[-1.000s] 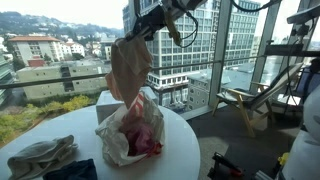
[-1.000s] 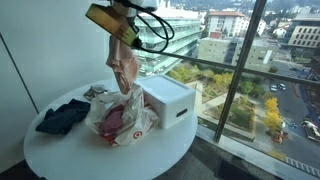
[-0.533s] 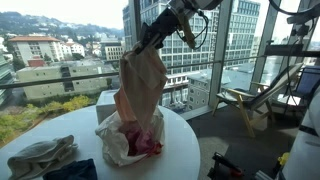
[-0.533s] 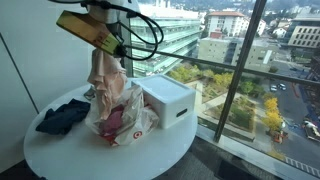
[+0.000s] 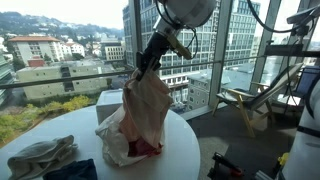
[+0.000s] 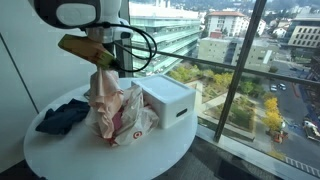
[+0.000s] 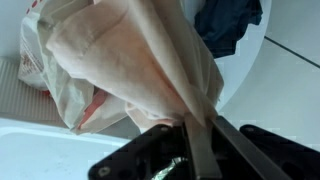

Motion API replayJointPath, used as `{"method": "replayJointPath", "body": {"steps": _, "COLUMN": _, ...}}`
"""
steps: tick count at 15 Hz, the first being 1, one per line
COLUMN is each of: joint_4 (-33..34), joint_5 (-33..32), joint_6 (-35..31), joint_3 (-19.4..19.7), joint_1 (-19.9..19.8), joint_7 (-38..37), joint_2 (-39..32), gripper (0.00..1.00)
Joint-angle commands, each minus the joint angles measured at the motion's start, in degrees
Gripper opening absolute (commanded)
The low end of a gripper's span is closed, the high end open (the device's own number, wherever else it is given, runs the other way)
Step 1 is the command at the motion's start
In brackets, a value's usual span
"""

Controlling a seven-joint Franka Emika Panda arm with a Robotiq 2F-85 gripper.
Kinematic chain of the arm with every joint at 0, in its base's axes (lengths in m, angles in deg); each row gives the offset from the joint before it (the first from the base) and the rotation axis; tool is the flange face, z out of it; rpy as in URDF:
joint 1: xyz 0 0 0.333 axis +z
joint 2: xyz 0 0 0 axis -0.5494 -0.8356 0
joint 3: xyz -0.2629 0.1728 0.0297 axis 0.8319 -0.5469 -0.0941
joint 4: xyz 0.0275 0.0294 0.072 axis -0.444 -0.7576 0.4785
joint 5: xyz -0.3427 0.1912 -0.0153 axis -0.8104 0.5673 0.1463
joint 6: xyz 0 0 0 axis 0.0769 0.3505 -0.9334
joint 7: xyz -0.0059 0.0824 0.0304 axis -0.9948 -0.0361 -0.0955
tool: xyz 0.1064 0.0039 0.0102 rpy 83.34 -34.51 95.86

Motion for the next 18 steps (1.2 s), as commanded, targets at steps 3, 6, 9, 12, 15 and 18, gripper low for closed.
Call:
{"method": "replayJointPath", "body": {"steps": 3, "joint_4": 3.12, "joint_5": -1.99, "joint_6": -13.67, "joint_3": 1.68, "joint_1": 7.36, "joint_7": 3.08, "joint_2": -7.42, "gripper": 0.02}}
{"method": "replayJointPath", "body": {"steps": 6, "joint_4": 4.04, "joint_5": -1.59, "joint_6": -17.94, "joint_3": 2.82, "joint_1": 9.62, "joint_7": 5.27, "joint_2": -11.51, "gripper": 0.02}}
{"method": "replayJointPath", "body": {"steps": 9, "joint_4": 5.11, "joint_5": -1.20, "joint_6": -15.82, "joint_3": 4.02, "joint_1": 9.84, "joint_7": 8.52, "joint_2": -15.28, "gripper": 0.02}}
{"method": "replayJointPath", "body": {"steps": 12, "joint_4": 6.18, "joint_5": -1.73, "joint_6": -14.18, "joint_3": 3.99, "joint_1": 8.36, "joint_7": 9.23, "joint_2": -18.04, "gripper": 0.02}}
{"method": "replayJointPath", "body": {"steps": 15, "joint_4": 8.19, "joint_5": -2.66, "joint_6": -11.84, "joint_3": 3.55, "joint_1": 6.85, "joint_7": 8.31, "joint_2": -22.34, "gripper": 0.02}}
{"method": "replayJointPath", "body": {"steps": 18, "joint_4": 11.83, "joint_5": -3.90, "joint_6": -7.90, "joint_3": 2.65, "joint_1": 5.26, "joint_7": 6.93, "joint_2": -28.17, "gripper": 0.02}}
